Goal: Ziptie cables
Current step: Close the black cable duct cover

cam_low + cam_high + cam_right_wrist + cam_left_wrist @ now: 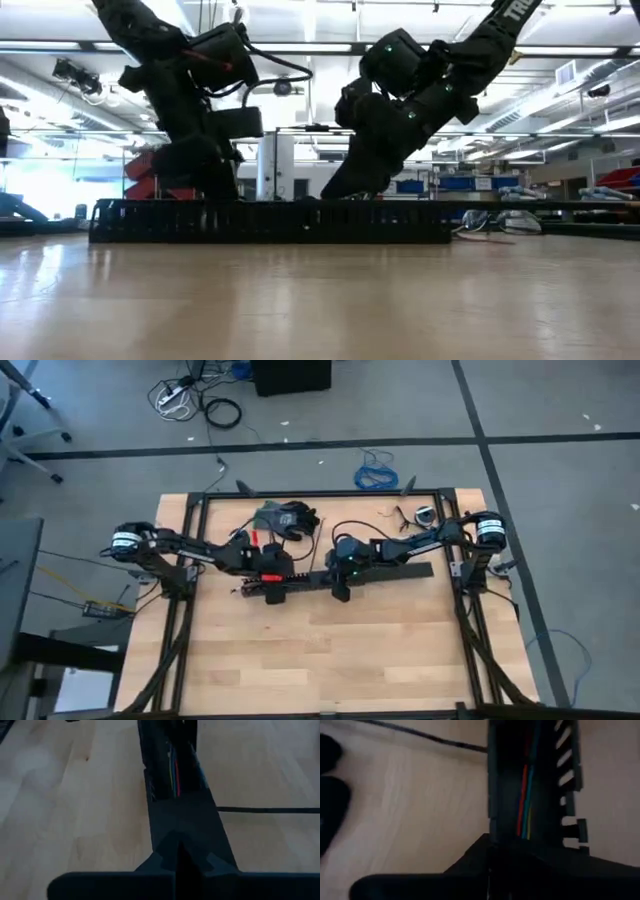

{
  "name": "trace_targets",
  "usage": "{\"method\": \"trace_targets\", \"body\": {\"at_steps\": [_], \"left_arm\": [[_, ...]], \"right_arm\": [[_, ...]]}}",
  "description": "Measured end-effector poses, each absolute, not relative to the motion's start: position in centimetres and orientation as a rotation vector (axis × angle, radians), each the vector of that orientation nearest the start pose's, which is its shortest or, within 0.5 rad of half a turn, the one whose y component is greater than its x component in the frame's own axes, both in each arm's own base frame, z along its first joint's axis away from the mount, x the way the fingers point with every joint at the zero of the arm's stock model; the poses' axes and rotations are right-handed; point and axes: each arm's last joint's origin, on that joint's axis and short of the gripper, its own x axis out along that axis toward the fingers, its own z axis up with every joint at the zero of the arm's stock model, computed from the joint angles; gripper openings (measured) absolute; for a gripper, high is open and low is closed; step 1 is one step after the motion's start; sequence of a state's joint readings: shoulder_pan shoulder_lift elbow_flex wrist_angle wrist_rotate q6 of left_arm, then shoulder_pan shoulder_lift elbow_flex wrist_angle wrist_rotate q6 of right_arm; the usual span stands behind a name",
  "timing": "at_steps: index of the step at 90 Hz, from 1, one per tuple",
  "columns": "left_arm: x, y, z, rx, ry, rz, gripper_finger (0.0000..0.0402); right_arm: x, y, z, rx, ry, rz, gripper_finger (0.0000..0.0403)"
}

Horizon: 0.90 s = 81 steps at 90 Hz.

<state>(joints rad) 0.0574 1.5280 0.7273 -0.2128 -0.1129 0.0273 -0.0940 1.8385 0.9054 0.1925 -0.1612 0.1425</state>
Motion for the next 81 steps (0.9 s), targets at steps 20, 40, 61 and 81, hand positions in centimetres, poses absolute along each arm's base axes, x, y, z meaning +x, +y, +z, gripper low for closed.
{"method": "trace_targets", "body": {"at_steps": [20, 40, 61, 81], "left_arm": [[27.9, 1.9, 15.7, 0.070, 0.939, 0.132, 0.0110], [28.1, 1.9, 15.5, 0.061, 0.931, 0.114, 0.0115], [28.6, 2.0, 13.8, 0.122, 0.976, 0.115, 0.0048], [28.8, 2.0, 13.6, 0.143, 0.971, 0.108, 0.0004]], "right_arm": [[35.4, -2.9, 13.2, 0.233, 0.737, 0.010, 0.0000], [35.4, -2.9, 13.2, 0.234, 0.738, 0.011, 0.0000], [35.4, -2.9, 13.1, 0.237, 0.735, 0.020, 0.0000], [35.4, -2.8, 13.1, 0.240, 0.731, 0.027, 0.0000]]}}
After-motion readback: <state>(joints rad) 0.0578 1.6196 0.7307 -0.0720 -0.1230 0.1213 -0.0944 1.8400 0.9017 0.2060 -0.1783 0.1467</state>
